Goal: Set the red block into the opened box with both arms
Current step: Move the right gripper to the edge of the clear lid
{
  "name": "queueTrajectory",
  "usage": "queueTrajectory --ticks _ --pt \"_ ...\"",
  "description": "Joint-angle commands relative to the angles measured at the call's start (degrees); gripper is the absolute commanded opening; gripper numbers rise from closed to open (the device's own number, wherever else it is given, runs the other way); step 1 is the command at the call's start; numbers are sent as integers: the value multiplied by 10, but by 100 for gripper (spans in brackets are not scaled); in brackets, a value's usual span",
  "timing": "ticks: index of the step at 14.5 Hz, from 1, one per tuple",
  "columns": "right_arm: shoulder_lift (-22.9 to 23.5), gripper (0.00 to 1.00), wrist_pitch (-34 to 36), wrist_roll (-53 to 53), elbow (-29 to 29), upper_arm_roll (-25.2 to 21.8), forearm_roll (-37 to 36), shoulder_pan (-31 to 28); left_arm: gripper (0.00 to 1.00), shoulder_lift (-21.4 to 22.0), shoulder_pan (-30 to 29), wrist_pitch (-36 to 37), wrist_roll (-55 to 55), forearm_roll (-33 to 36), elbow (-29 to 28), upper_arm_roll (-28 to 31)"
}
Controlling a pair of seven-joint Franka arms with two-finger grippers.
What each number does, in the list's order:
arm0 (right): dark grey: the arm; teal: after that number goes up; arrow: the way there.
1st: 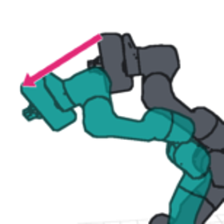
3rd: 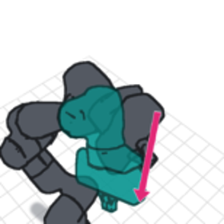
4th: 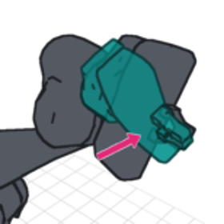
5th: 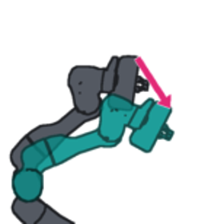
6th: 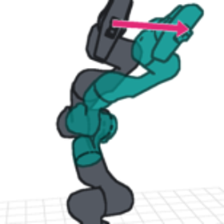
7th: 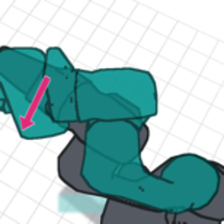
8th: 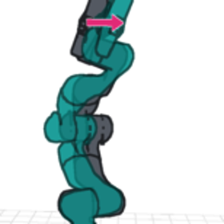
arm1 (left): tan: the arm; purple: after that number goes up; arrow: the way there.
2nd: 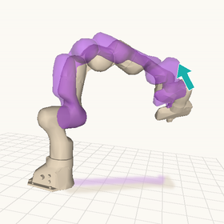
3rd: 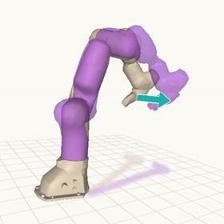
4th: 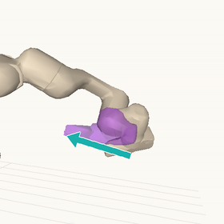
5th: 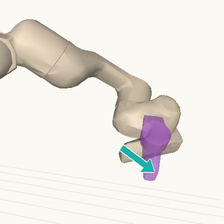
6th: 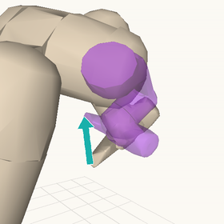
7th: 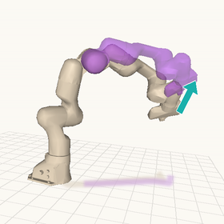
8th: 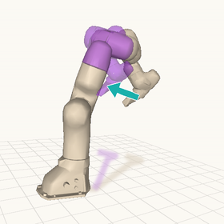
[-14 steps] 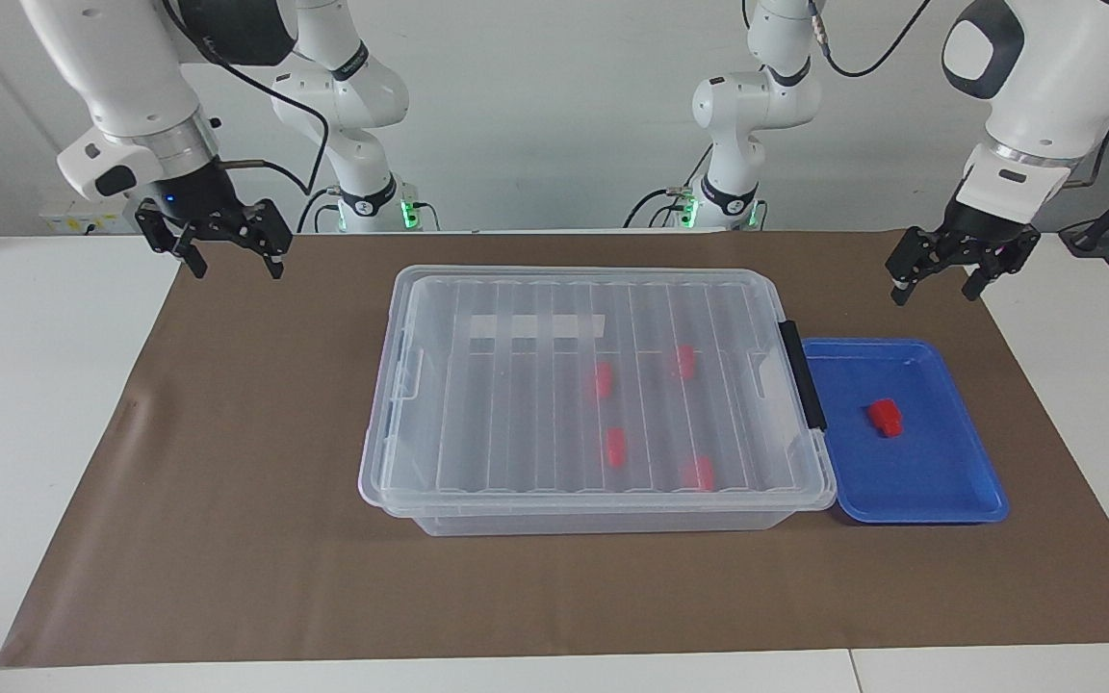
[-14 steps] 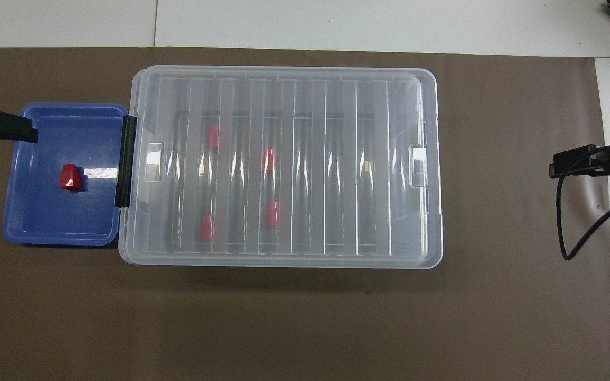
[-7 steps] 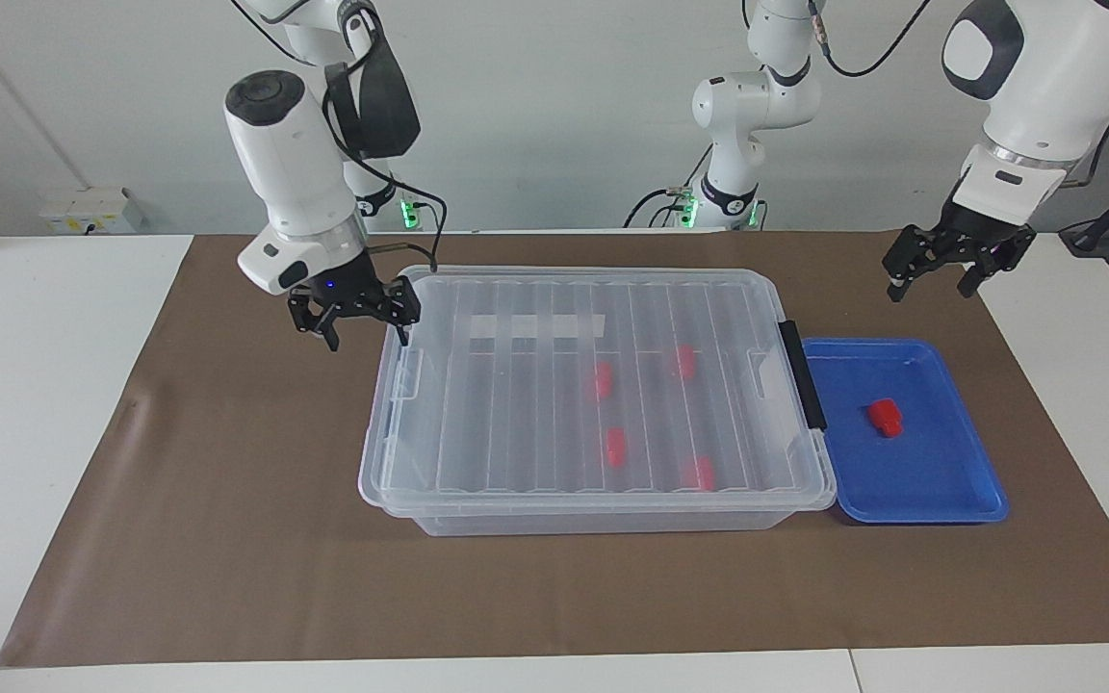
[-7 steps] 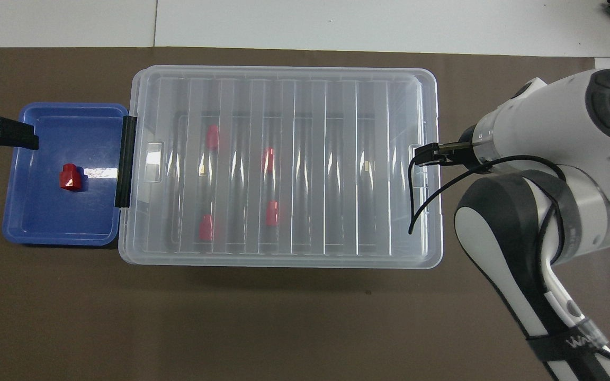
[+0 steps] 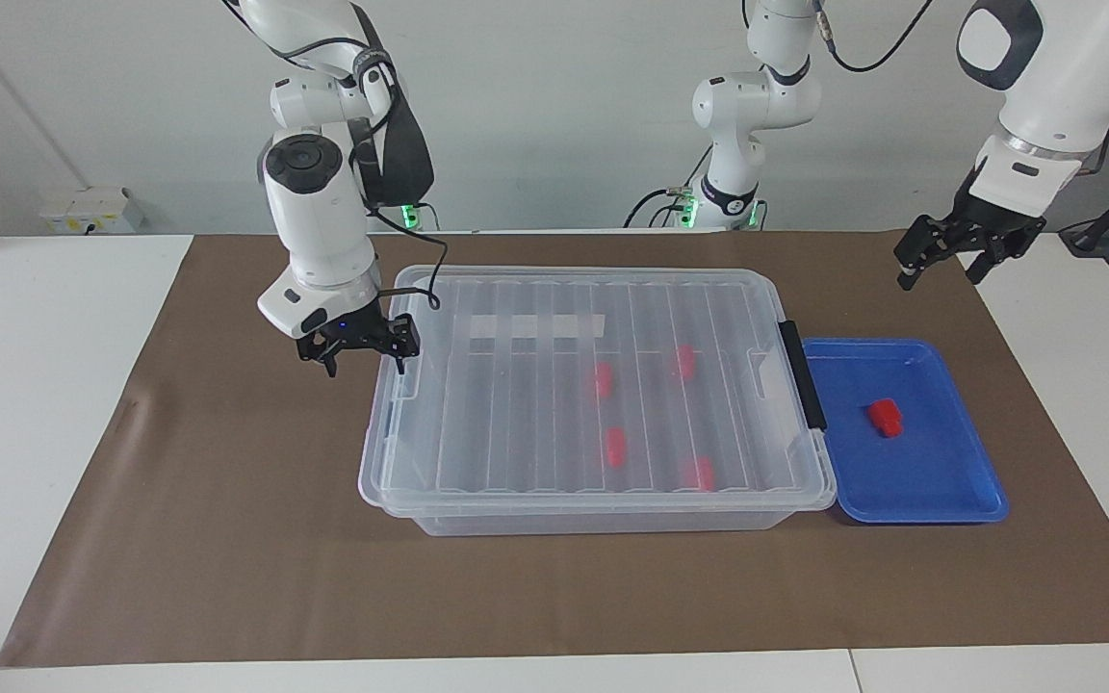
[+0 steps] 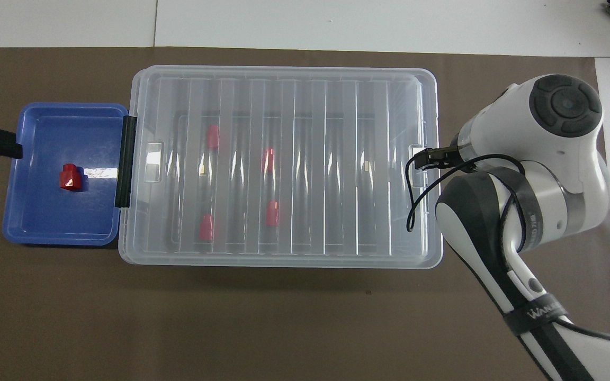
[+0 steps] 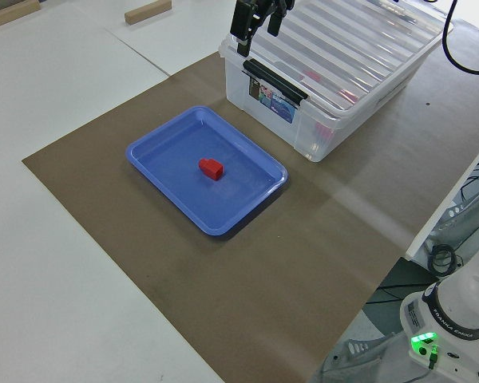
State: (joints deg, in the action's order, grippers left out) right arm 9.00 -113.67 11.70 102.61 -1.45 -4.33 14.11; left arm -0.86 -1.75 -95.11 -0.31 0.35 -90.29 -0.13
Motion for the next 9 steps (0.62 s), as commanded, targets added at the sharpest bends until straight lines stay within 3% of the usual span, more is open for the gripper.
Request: queueTrajectory --ticks 1,7,9 --pt "-12 100 -9 2 21 0 -16 -7 100 18 -4 0 6 -6 -21 -2" --pt "-8 100 -16 12 21 -2 -66 -12 100 25 -12 -15 22 -3 -41 -2" --pt "-8 100 -15 19 21 -2 -94 -21 100 51 -20 -86 37 -3 -104 -2"
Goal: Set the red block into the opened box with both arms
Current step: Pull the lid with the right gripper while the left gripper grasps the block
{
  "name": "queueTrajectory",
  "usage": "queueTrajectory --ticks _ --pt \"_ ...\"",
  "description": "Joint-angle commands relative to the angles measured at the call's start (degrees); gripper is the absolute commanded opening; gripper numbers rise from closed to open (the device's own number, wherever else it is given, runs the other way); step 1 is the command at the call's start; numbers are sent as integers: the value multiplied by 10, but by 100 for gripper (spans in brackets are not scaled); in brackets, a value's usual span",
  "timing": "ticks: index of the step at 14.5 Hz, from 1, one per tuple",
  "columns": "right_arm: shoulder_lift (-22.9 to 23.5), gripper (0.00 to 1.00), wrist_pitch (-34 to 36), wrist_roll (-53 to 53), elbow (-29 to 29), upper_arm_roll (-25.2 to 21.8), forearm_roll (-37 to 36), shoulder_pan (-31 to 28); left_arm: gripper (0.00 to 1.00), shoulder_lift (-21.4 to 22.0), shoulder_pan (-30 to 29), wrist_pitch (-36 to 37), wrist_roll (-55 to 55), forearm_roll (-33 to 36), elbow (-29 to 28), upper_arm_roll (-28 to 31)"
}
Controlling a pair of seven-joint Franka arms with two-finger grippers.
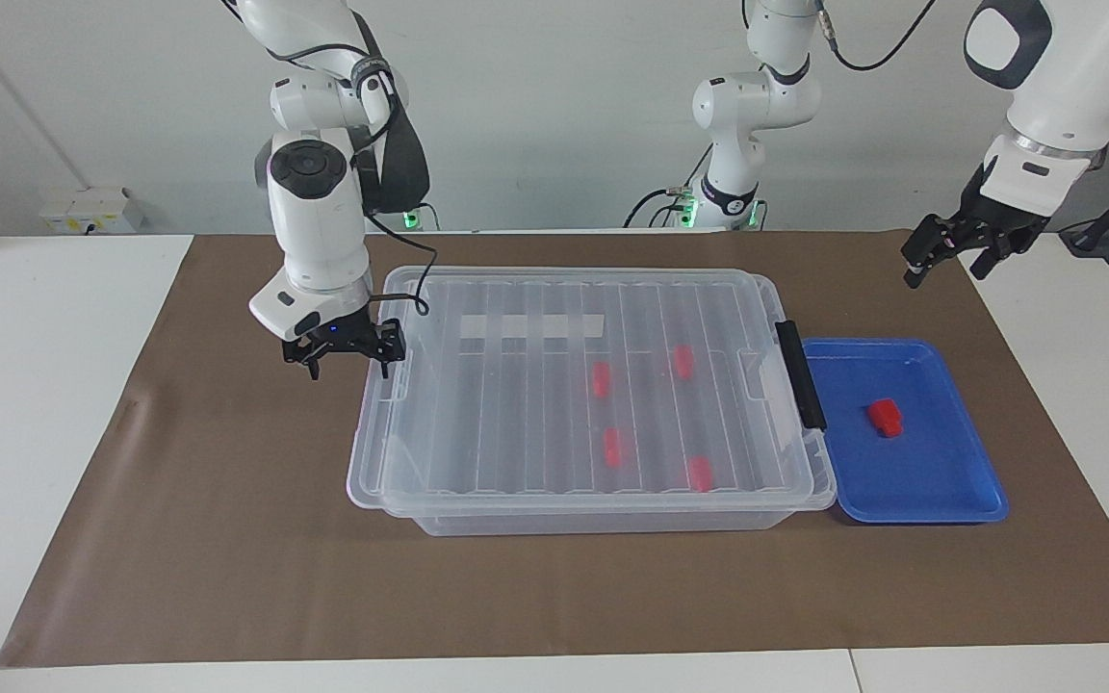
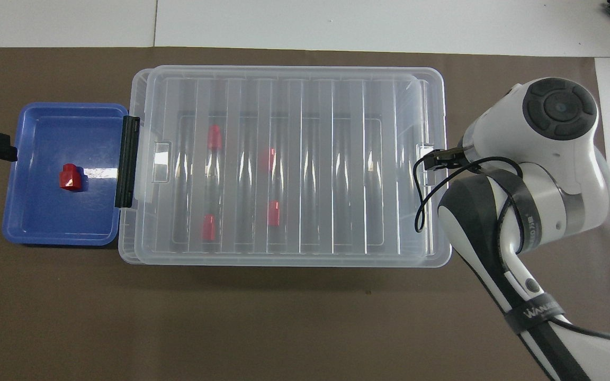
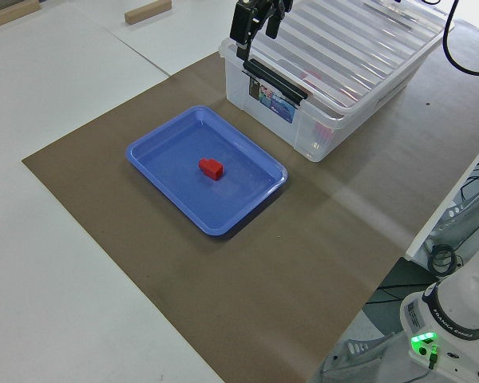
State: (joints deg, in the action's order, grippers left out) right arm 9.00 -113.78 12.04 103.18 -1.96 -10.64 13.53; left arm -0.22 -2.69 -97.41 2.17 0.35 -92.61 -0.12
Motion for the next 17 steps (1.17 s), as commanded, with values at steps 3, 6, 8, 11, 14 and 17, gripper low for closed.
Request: queueTrajectory --ticks 3,6,8,11,14,17 --pt "-8 100 -8 15 12 3 -38 -23 100 63 -19 -183 16 -3 -172 -2" --pt "-7 100 -3 14 10 3 -52 -34 100 38 -30 -261 11 -3 -200 -2" --pt "-8 100 1 13 7 3 -56 -40 100 11 -32 -338 9 -3 -233 -2" --pt "-8 100 16 12 3 1 -61 -46 100 -19 -36 -351 -37 -2 -238 -1" --pt "-10 100 18 9 2 2 -65 -62 100 -40 -37 -413 -40 -2 -273 -1" --pt "-10 100 18 9 2 2 -69 -76 100 -60 -60 -547 -52 -2 -344 -1"
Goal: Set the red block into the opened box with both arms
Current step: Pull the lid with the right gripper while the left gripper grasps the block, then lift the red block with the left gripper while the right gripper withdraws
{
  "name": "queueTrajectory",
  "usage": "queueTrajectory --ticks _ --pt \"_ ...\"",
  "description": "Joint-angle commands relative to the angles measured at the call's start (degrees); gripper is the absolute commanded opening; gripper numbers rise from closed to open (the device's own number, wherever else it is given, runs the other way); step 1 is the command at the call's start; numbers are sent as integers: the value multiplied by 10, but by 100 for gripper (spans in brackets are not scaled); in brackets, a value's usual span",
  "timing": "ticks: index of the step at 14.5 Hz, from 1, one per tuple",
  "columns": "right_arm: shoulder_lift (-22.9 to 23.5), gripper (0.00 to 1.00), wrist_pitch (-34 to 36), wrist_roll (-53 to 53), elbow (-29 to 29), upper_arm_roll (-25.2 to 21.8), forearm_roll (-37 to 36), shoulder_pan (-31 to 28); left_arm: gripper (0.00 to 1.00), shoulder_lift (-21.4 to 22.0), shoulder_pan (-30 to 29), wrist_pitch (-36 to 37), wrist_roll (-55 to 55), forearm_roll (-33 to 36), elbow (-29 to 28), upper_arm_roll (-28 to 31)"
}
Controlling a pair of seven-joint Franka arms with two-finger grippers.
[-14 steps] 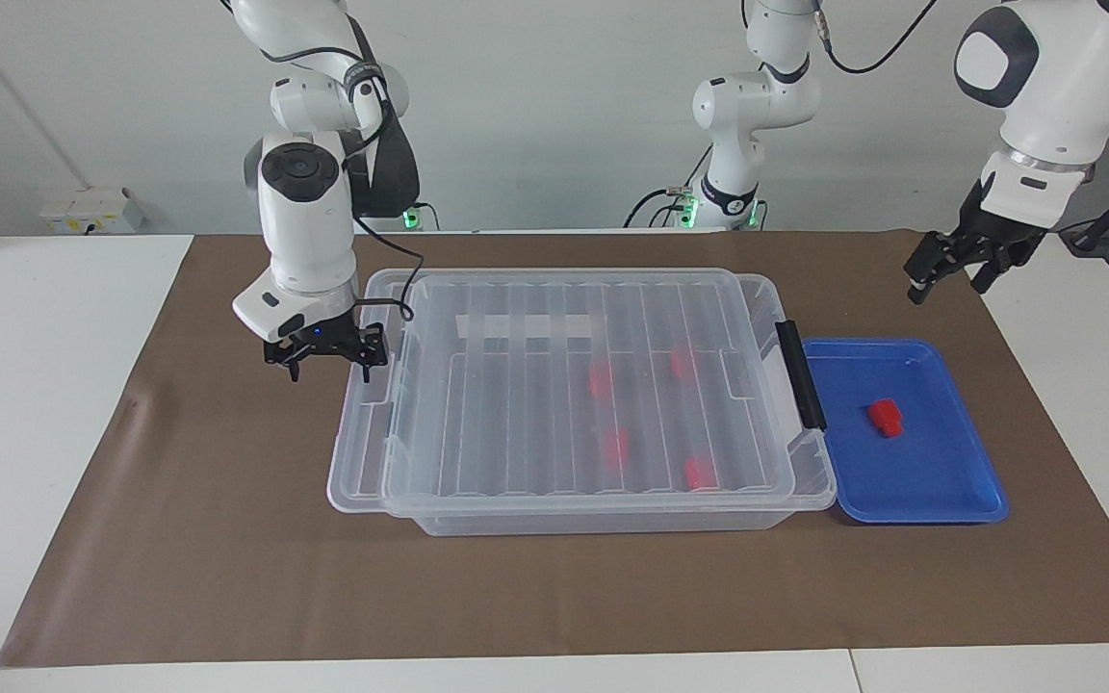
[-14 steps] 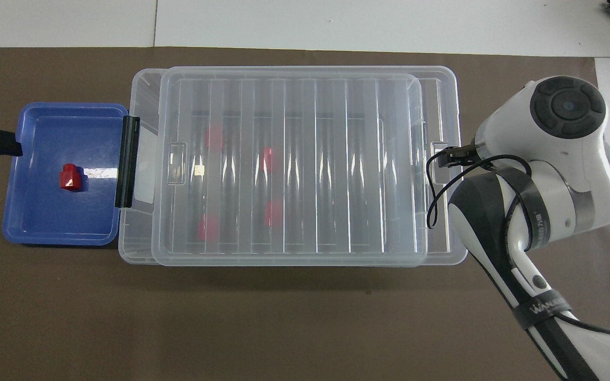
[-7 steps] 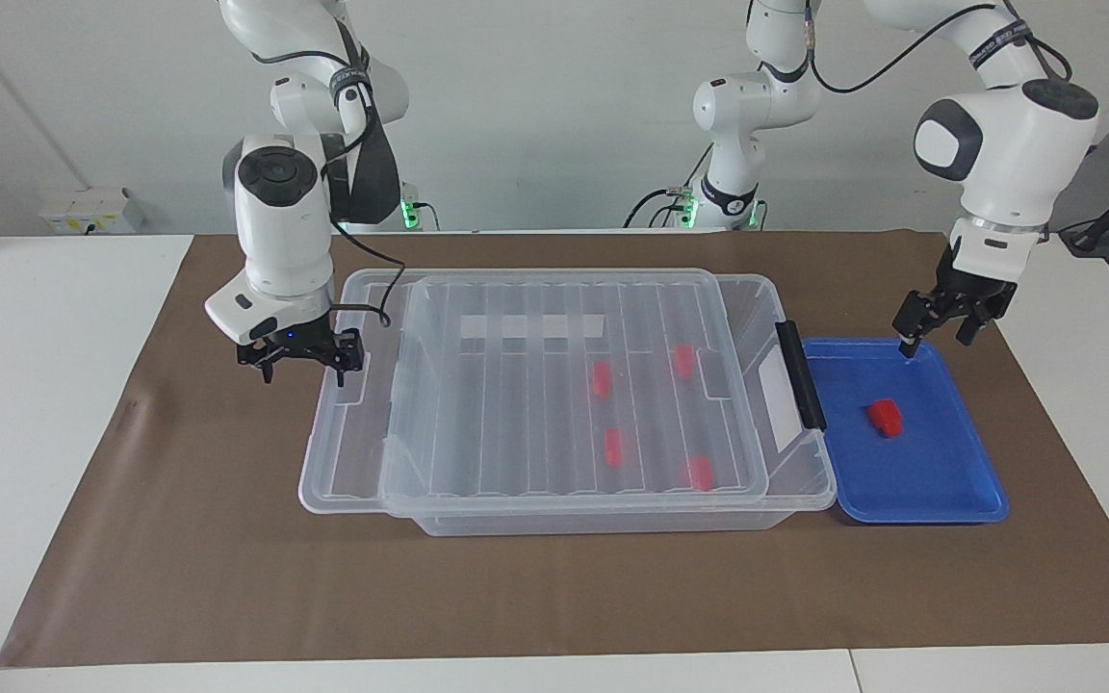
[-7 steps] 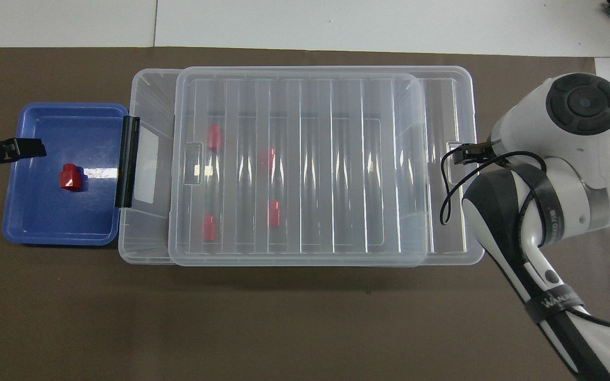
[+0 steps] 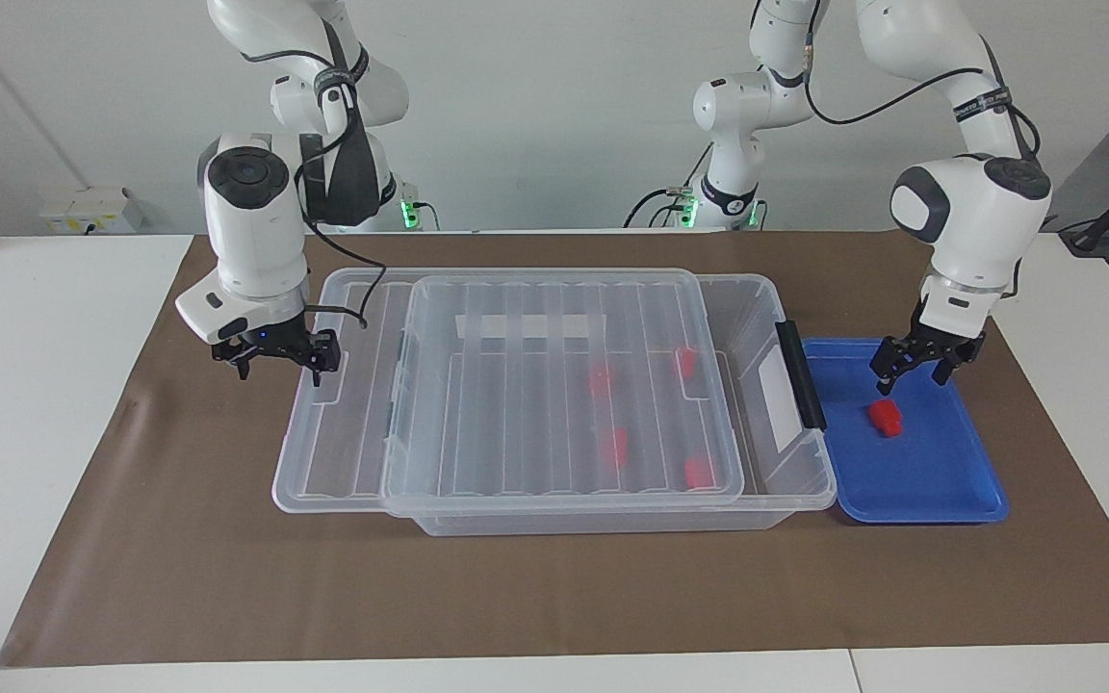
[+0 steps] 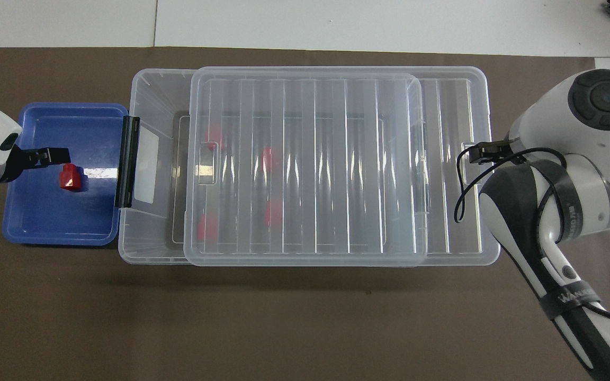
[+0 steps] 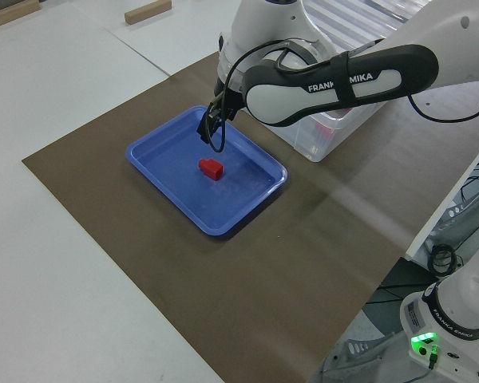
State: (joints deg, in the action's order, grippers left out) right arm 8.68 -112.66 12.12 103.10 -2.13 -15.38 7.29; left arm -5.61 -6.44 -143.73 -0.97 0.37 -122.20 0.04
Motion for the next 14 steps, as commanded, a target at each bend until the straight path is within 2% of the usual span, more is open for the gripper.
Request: queueTrajectory --ticks 1,4,14 --pt "-7 100 7 8 3 3 -21 -14 100 -18 -31 -93 -18 -2 -47 -4" --pt "-8 100 11 7 3 3 -34 -20 100 -39 -29 -67 -16 -2 -34 -3" --pt "-16 100 19 5 3 3 -36 -53 100 -75 -13 -74 -7 -2 -28 -4"
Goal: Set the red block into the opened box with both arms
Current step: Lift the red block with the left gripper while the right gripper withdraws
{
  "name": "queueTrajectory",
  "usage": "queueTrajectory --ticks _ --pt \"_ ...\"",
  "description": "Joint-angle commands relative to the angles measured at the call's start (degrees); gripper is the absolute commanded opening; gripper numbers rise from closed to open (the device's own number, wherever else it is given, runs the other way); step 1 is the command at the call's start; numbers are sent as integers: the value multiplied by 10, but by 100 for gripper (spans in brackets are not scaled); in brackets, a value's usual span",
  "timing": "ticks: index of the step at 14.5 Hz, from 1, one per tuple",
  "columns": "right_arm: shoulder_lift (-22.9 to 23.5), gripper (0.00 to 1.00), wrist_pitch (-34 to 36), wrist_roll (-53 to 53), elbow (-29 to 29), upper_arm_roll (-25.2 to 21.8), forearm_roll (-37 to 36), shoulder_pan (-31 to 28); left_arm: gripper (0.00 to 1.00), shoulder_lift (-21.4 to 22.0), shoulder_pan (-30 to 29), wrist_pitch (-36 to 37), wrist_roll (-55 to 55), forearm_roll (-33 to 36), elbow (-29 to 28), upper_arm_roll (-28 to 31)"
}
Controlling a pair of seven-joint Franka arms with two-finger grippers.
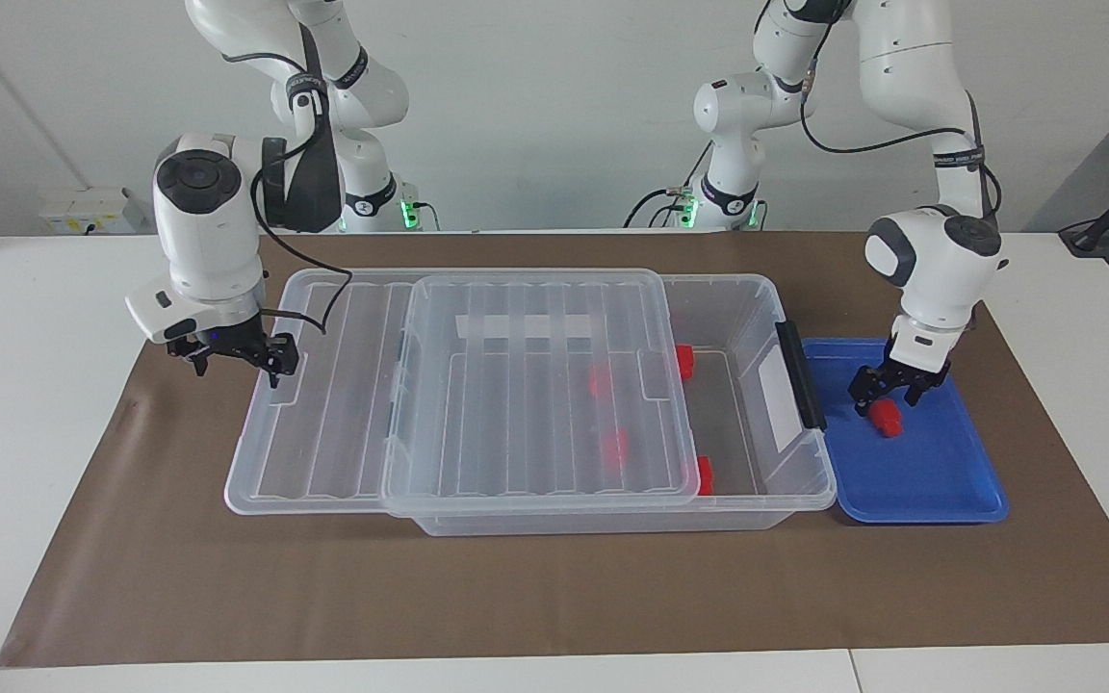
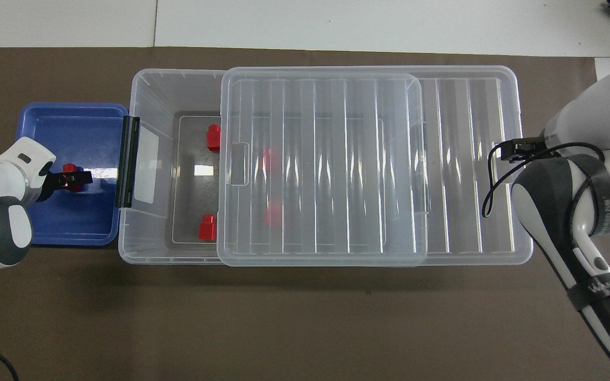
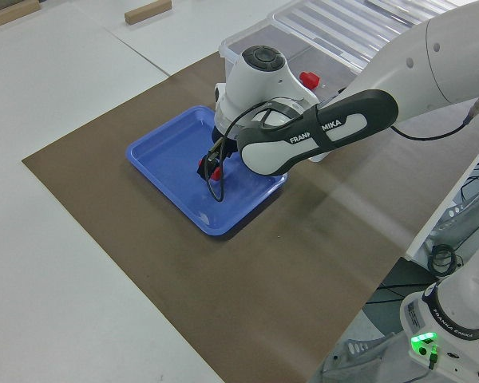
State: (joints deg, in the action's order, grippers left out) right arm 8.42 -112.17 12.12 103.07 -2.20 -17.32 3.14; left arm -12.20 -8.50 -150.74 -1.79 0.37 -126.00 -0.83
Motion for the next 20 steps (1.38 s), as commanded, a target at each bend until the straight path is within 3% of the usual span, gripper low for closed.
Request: queueTrajectory --ticks 1,2,5,8,12,15,18,20 --pt "-15 100 16 5 3 3 -17 -15 100 -9 7 -3 0 -2 12 5" --pt "-15 100 16 5 3 3 -17 -16 100 -9 7 -4 1 -2 12 6" --pt "-17 100 17 5 3 2 -17 -16 67 -9 7 -3 0 -2 12 6" --pt "-17 100 18 5 3 2 -21 -24 50 -11 7 0 0 -2 19 6" --pt "-21 100 19 5 2 4 -20 -24 0 -11 7 5 1 -2 25 6" --pt "-26 100 24 6 -8 5 -6 -24 0 -19 8 103 4 -2 99 5" --pt "-45 100 45 1 -30 4 73 -25 0 -17 16 223 6 -2 181 5" --pt "-66 100 76 -16 -44 4 89 -26 0 -13 19 312 6 -2 239 5"
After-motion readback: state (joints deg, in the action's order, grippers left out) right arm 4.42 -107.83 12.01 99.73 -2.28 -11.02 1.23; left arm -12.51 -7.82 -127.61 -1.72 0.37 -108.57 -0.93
